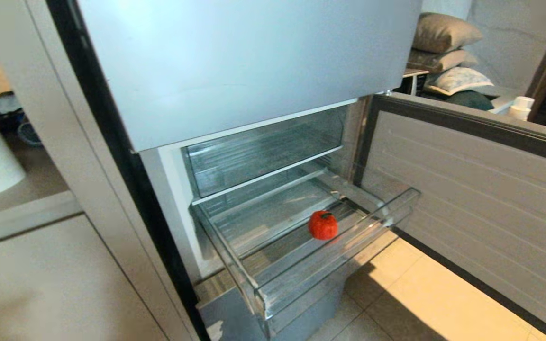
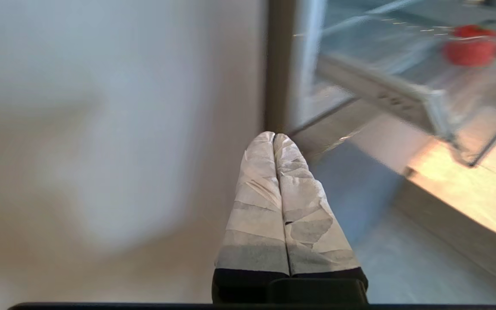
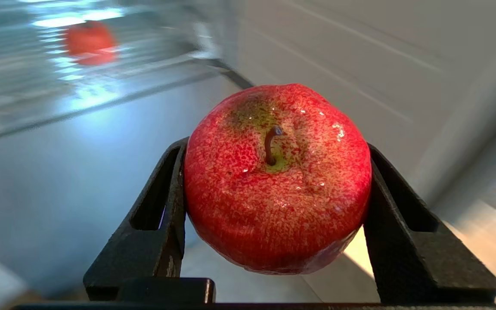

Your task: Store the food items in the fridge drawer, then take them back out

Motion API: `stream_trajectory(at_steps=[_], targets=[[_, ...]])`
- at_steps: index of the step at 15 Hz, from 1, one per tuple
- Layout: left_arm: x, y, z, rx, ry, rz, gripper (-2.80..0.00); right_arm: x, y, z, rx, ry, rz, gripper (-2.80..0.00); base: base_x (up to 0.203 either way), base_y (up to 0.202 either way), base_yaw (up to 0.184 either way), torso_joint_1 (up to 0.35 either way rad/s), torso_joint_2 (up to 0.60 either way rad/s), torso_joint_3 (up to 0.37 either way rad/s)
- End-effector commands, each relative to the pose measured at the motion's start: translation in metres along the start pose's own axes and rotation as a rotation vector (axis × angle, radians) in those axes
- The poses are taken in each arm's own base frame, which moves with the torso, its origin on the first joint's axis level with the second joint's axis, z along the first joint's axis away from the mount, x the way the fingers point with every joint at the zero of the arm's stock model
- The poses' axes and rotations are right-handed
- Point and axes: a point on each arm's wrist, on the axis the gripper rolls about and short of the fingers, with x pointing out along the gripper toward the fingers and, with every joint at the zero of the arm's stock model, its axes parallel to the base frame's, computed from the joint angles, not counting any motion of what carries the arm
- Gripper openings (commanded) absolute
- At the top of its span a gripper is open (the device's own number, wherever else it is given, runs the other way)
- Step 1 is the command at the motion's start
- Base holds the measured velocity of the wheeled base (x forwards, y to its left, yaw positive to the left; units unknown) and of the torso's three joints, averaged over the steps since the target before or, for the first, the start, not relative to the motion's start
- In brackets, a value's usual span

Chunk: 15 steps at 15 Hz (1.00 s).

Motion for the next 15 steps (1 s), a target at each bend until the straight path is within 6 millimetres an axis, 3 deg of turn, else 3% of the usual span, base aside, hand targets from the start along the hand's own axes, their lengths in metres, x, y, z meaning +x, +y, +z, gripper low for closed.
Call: stream_trajectory(at_steps=[1,10,15], targets=[[0.000,0.000,0.000,0.000,0.002,0.000,-2.80,0.000,0.000,0.000,-0.001,0.003,0.000,-2.80,-0.002,-0.010,0.179,0.002,0.00,-0.002],[0.000,0.000,0.000,0.000,0.002,0.000,-2.80,0.004,0.000,0.002,-0.011,0.050,0.014,-2.80,0.001,-0.008,0.153,0.003,0.00,0.002],[0.000,0.000,0.000,0.000,0.004,0.000,-2.80,0.049,0.001,0.045,-0.015,0.155,0.098,-2.80,0.000,0.000,0.000,0.000,0.00,0.000]])
